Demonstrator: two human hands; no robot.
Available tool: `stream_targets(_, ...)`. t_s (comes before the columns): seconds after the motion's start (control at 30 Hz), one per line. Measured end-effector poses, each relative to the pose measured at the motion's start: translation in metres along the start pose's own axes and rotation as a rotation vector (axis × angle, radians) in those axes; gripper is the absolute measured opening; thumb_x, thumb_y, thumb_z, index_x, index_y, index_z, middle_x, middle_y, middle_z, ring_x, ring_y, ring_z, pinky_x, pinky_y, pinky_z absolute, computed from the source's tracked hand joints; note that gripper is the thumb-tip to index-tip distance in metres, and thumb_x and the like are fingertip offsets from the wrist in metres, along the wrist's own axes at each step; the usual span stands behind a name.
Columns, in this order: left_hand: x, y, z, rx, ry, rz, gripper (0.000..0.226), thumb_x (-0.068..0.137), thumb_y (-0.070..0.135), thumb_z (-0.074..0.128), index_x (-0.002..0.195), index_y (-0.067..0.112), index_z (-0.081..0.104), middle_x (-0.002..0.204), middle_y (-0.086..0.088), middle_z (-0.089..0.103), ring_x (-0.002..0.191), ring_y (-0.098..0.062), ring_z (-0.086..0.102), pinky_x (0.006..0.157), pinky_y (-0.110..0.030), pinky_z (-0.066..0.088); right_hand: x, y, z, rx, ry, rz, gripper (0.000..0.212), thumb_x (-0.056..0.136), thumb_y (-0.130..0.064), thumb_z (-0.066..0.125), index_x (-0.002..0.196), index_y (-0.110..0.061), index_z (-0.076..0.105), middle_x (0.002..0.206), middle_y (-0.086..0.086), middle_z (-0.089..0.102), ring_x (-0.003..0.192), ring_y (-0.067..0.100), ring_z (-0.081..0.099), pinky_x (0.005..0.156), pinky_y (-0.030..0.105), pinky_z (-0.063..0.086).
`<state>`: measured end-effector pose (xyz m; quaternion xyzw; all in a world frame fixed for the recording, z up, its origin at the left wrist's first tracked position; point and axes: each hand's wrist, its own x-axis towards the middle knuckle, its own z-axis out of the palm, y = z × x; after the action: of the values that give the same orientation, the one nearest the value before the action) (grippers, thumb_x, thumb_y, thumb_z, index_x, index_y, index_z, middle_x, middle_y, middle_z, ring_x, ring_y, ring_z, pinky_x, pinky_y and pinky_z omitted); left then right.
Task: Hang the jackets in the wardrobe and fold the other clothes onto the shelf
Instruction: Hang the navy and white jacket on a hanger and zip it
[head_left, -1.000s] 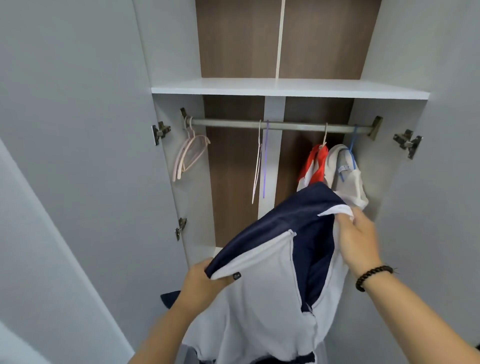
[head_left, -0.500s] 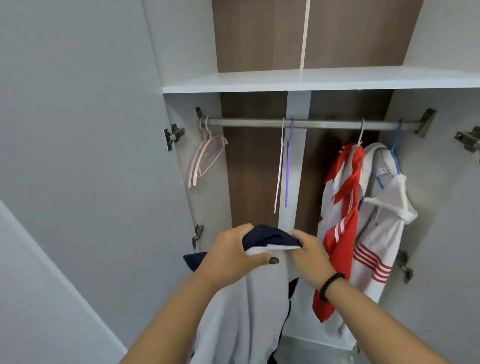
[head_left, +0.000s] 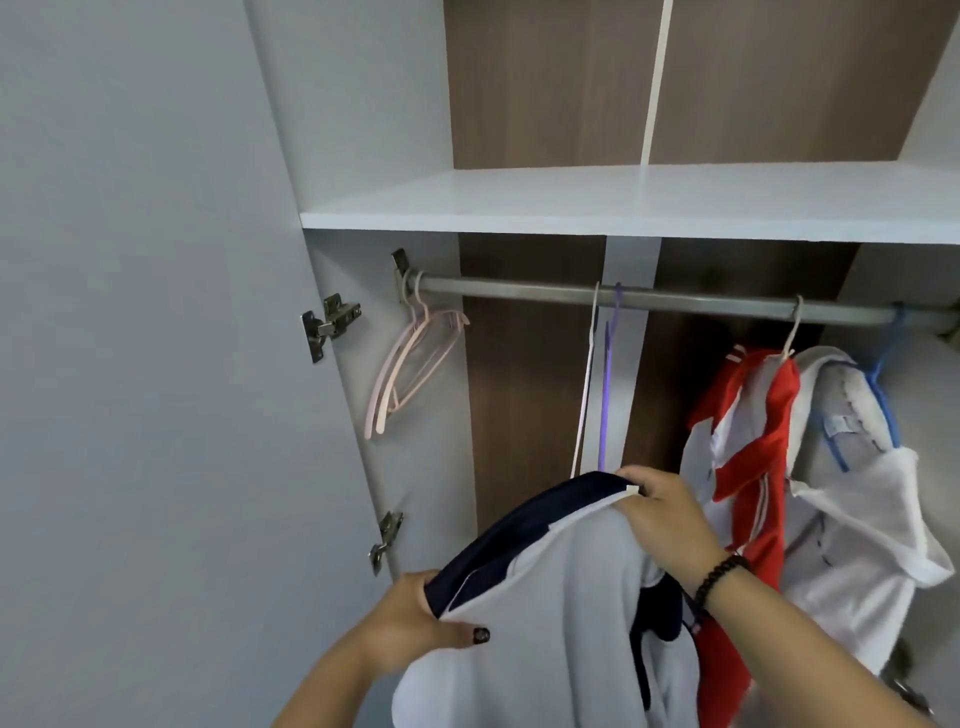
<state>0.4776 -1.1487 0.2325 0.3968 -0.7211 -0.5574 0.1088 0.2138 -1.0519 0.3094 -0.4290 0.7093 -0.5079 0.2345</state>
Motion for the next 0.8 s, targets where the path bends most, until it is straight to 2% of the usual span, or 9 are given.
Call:
stream_targets(0.1,0.017,0.016,-0.010,-0.005,-0.050,-0.011,0.057,0.060,0.028,0.091,0.111,0.017,0.066,0.095,0.006,0.069,0.088,-0.010,0.066,0.078,-0.025,0.050,0.031,0.018,-0.016,0.056,0.072,0.096,0.013,0.083,0.004,0.053,0.077,0.011,0.061,0.073,0.030,0.059,0.066,0.027,0.055,0.062,0.032,0.041)
stream_targets(0.2,0.028,0.034,-0.018,0.024,-0.038,0.008,0.059,0.066,0.025,0.089,0.114,0.013,0.058,0.083,0.007,0.056,0.073,-0.007,0.055,0.061,-0.018,0.041,0.058,0.035,-0.030,0.125,0.159,0.195,0.014,0.084,0.002,0.054,0.079,0.015,0.056,0.069,0.020,0.057,0.067,0.028,0.053,0.064,0.032,0.037)
stream_targets(0.27,0.033,0.045,-0.022,-0.032,-0.033,0.046,0.056,0.071,0.016,0.087,0.117,0.011,0.056,0.086,0.008,0.060,0.071,-0.003,0.057,0.061,-0.015,0.042,0.072,0.042,-0.038,0.098,0.131,0.220,0.015,0.084,0.003,0.055,0.068,0.005,0.056,0.065,0.016,0.055,0.066,0.028,0.052,0.064,0.032,0.036)
stream_targets(0.33,0.036,0.059,-0.025,-0.085,-0.007,0.095,0.054,0.075,0.015,0.083,0.123,0.014,0.058,0.103,0.008,0.066,0.087,-0.001,0.063,0.073,-0.017,0.047,0.082,0.045,-0.047,0.011,0.077,0.206,0.019,0.081,0.003,0.059,0.063,-0.003,0.057,0.063,0.013,0.057,0.065,0.025,0.054,0.063,0.031,0.038)
stream_targets(0.43,0.042,0.083,-0.026,-0.146,-0.020,0.234,0.045,0.086,0.008,0.074,0.128,0.017,0.062,0.129,0.001,0.065,0.123,-0.013,0.058,0.103,-0.027,0.044,0.092,0.054,-0.058,-0.097,-0.048,0.246,0.008,0.074,-0.002,0.075,0.077,-0.008,0.070,0.076,0.013,0.069,0.075,0.025,0.064,0.073,0.033,0.050)
stream_targets(0.57,0.054,0.115,-0.024,-0.293,0.117,0.250,0.026,0.084,0.015,0.075,0.109,0.024,0.074,0.113,-0.003,0.073,0.110,-0.020,0.067,0.095,-0.032,0.052,0.109,0.061,-0.065,-0.235,-0.322,0.336,0.033,0.070,-0.007,0.082,0.100,-0.010,0.067,0.095,0.009,0.069,0.090,0.021,0.065,0.082,0.031,0.052)
stream_targets(0.67,0.060,0.138,-0.020,-0.408,0.154,0.285,0.022,0.086,0.030,0.070,0.106,0.020,0.074,0.110,-0.008,0.073,0.106,-0.024,0.069,0.090,-0.031,0.055,0.128,0.046,-0.059,-0.135,-0.487,0.379,0.047,0.079,-0.006,0.074,0.121,-0.014,0.055,0.106,0.001,0.061,0.093,0.012,0.060,0.074,0.025,0.051)
stream_targets(0.73,0.065,0.147,-0.013,-0.383,0.146,0.301,0.024,0.089,0.035,0.067,0.103,0.016,0.074,0.107,-0.011,0.073,0.104,-0.026,0.069,0.091,-0.032,0.054,0.144,0.034,-0.048,0.016,-0.375,0.353,0.047,0.084,-0.016,0.071,0.125,-0.019,0.048,0.110,0.000,0.057,0.096,0.013,0.058,0.072,0.026,0.050)
stream_targets(0.8,0.069,0.147,-0.005,-0.391,0.162,0.298,0.023,0.087,0.035,0.065,0.097,0.017,0.076,0.103,-0.011,0.074,0.100,-0.026,0.070,0.089,-0.031,0.054,0.163,0.025,-0.034,0.097,-0.166,0.322,0.048,0.084,-0.025,0.071,0.125,-0.018,0.047,0.116,0.005,0.055,0.102,0.023,0.058,0.082,0.036,0.052)
